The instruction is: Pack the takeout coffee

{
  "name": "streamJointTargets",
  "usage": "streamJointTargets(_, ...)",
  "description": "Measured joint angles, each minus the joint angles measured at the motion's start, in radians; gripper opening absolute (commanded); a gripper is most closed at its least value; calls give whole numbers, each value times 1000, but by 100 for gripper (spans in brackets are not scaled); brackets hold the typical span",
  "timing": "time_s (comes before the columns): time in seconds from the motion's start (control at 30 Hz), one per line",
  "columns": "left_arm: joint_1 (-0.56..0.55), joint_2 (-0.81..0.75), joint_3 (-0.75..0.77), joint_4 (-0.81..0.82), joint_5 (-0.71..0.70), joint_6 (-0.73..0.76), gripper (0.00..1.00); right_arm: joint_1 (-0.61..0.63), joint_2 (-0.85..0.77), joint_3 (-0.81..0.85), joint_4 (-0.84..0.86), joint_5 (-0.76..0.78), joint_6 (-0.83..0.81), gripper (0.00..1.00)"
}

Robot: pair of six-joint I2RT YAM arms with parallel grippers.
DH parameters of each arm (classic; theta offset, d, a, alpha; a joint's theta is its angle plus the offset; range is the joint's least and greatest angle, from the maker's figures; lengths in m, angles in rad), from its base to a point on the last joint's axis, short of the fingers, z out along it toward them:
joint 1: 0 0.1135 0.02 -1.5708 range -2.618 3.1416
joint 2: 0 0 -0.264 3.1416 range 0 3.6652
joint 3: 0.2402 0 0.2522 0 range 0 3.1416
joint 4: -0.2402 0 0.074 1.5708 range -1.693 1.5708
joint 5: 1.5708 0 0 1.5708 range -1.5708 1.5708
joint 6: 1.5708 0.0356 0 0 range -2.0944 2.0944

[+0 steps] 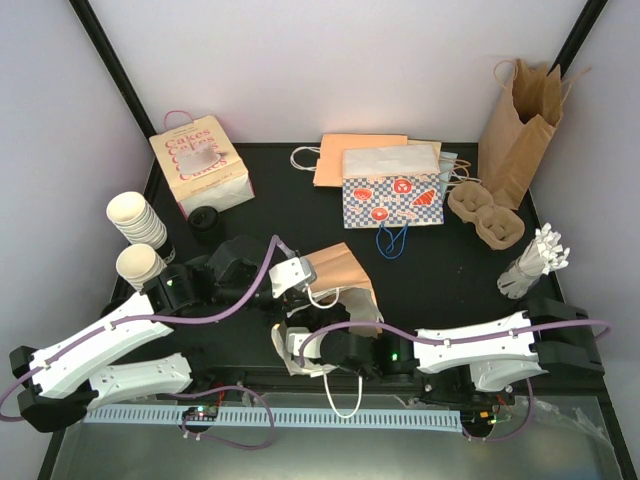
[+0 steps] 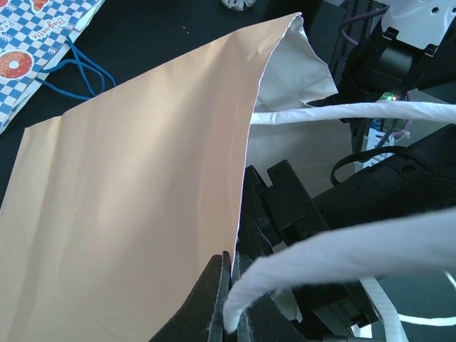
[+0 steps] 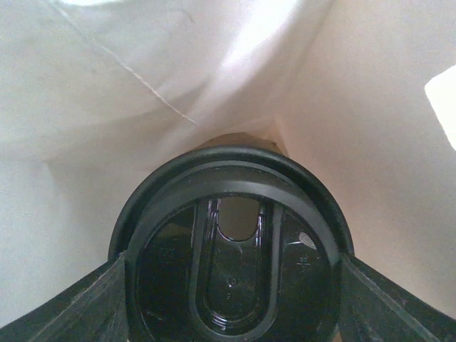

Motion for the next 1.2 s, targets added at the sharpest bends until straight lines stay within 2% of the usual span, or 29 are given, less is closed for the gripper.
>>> streamJointTargets(0.5, 0, 0, -1, 2, 13, 10, 1, 0, -7, 0, 45, -6, -121, 63)
streamJointTargets(0.97, -1, -26, -18, 2, 17, 11, 2, -2, 57, 12, 22, -37, -138, 62)
streamJointTargets(1.2, -1, -39, -26, 7, 16, 11, 15, -2, 61, 14, 21, -36, -136, 62)
